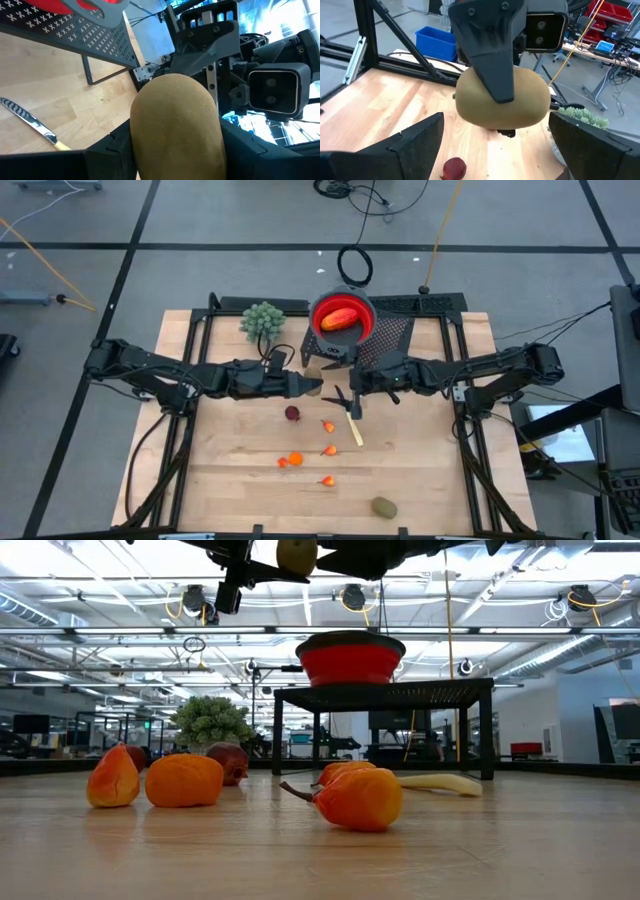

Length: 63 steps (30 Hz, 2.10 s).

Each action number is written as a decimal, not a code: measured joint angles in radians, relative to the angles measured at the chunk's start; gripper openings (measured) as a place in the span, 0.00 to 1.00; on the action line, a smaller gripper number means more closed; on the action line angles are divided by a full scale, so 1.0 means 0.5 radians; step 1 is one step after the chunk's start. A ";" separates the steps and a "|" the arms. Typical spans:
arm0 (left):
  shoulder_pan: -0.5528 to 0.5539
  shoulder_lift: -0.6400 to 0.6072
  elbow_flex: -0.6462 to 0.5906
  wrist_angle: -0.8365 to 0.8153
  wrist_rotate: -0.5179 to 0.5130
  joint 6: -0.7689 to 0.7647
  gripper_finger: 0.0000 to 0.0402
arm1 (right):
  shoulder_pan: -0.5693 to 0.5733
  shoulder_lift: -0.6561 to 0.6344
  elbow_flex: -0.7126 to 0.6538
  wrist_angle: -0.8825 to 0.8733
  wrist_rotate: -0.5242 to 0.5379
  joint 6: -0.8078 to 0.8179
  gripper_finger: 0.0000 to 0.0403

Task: Pick & Place Fruit
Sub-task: Put the green kiwi into the red strainer bowl on the shelf

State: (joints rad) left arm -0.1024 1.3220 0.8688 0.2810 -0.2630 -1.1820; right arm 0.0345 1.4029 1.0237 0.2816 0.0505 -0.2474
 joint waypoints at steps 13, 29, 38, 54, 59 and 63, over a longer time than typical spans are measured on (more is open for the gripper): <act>0.006 0.000 0.000 0.001 -0.003 -0.004 0.50 | 0.000 0.000 0.000 -0.006 -0.013 0.110 0.98; 0.037 0.000 0.000 0.007 -0.014 -0.009 0.50 | 0.066 -0.012 0.000 0.064 0.106 0.053 0.99; 0.046 0.001 0.000 0.052 -0.008 -0.019 0.50 | 0.066 -0.012 0.000 0.088 0.107 -0.118 0.99; 0.040 0.165 0.005 0.261 0.083 -0.065 0.50 | 0.023 0.027 0.000 0.165 0.053 -0.048 0.99; 0.050 0.213 0.005 0.382 0.127 -0.086 0.50 | 0.025 0.067 0.000 0.143 0.058 -0.053 0.99; 0.047 0.211 0.005 0.388 0.127 -0.080 0.50 | 0.025 0.074 0.000 0.137 0.056 -0.052 0.99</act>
State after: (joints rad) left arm -0.0788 1.4273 0.8711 0.4751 -0.1997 -1.2218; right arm 0.0471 1.4399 1.0237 0.3500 0.0784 -0.2733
